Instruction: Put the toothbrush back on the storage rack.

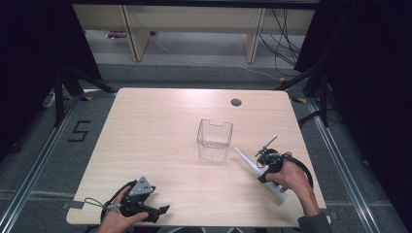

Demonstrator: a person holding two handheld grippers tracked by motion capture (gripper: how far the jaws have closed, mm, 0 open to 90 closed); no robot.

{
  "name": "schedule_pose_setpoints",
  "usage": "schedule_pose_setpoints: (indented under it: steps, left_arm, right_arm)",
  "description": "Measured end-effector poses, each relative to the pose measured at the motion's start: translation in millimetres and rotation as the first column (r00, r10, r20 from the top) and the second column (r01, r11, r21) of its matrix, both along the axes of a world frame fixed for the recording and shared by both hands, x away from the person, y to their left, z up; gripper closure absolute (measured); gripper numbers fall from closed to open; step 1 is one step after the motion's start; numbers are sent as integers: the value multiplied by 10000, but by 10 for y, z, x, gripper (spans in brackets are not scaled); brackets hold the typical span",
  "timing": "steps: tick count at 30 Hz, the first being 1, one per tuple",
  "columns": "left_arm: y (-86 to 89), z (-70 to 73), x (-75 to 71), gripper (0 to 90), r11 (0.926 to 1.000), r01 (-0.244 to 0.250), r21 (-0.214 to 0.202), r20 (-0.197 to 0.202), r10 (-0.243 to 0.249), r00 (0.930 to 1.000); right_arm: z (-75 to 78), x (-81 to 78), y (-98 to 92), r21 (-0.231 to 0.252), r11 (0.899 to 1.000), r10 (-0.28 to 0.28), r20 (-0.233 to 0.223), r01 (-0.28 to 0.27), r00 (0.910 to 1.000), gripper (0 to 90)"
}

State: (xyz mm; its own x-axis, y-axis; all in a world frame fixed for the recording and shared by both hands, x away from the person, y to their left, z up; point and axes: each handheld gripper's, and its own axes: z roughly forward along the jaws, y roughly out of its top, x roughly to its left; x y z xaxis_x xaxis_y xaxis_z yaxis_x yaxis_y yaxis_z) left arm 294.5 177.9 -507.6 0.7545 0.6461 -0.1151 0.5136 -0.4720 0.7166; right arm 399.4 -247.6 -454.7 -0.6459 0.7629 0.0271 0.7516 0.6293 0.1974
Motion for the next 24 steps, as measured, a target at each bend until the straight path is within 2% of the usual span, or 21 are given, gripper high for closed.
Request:
schedule_pose_setpoints:
  steps: [2,3,5,6,7,8,9,10,12,13,14,15,16,17,18,19,20,21,22,23,24]
  left_arm:
    - [-1,-1,0,149,10000,1,1,-2,-1,10000]
    - [-1,-1,0,149,10000,-3,-6,2,3,10000]
    - [0,-1,1,149,10000,-4,-4,-3,4,10000]
    - [1,-1,2,149,10000,2,-10,-1,-2,10000]
    - [1,0,0,149,10000,-9,-4,2,9,10000]
    - [10,7,5,149,9999,91,123,-22,-90,10000]
    - [10,7,5,149,9999,91,123,-22,-90,10000]
    - [8,4,4,149,9999,65,93,2,-65,10000]
    - [6,4,4,149,10000,47,78,-4,-47,10000]
    - [8,4,3,149,9999,72,105,6,-72,10000]
    - [3,1,1,149,10000,2,5,3,-2,10000]
    - [3,1,1,149,10000,2,5,3,-2,10000]
    - [2,0,1,149,10000,-5,-12,1,5,10000]
    - [2,0,1,149,10000,-5,-12,1,5,10000]
    - [0,-1,0,149,10000,-7,-4,5,7,10000]
    - [0,-1,0,149,10000,-7,-4,5,7,10000]
    - [1,-2,3,149,10000,-11,-7,6,11,10000]
    - [1,-2,2,149,10000,-13,-9,6,13,10000]
    - [2,-1,2,149,10000,-8,-8,0,8,10000]
    - [2,-1,2,149,10000,-8,-8,0,8,10000]
    - [2,-3,3,149,10000,-17,-10,8,17,10000]
  right_arm:
    - [36,16,-61,272,9996,56,249,-63,9997,663]
    - [60,5,-76,322,9992,-247,206,240,9995,663]
    - [101,1,-108,594,9971,-498,356,476,9981,663]
    - [117,9,-131,716,9962,-529,579,487,9969,663]
    - [143,23,-160,838,9961,-328,749,265,9967,664]
    - [169,16,-169,940,9944,-565,942,476,9940,664]
    - [169,16,-169,940,9944,-565,942,476,9940,664]
    - [206,25,-187,1206,9908,-770,1330,610,9881,664]
    - [229,31,-201,1344,9888,-852,1492,652,9851,664]
    - [249,35,-213,1498,9862,-954,1644,707,9818,663]
    - [284,45,-242,1909,9782,-1201,1984,818,9727,663]
    - [284,45,-242,1909,9782,-1201,1984,818,9727,663]
    - [315,58,-288,2382,9689,-1254,2407,667,9625,664]
    - [315,58,-288,2382,9689,-1254,2407,667,9625,664]
    - [334,67,-313,2655,9612,-1486,2682,752,9518,664]
    - [334,67,-313,2655,9612,-1486,2682,752,9518,664]
    - [348,56,-316,2968,9507,-1775,2849,894,9420,664]
    - [365,70,-338,2961,9523,-1636,2918,736,9424,664]
    - [358,76,-338,3146,9468,-1710,3147,673,9337,664]
    - [358,76,-338,3146,9468,-1710,3147,673,9337,664]
    - [383,69,-334,3333,9397,-1922,3286,769,9247,664]
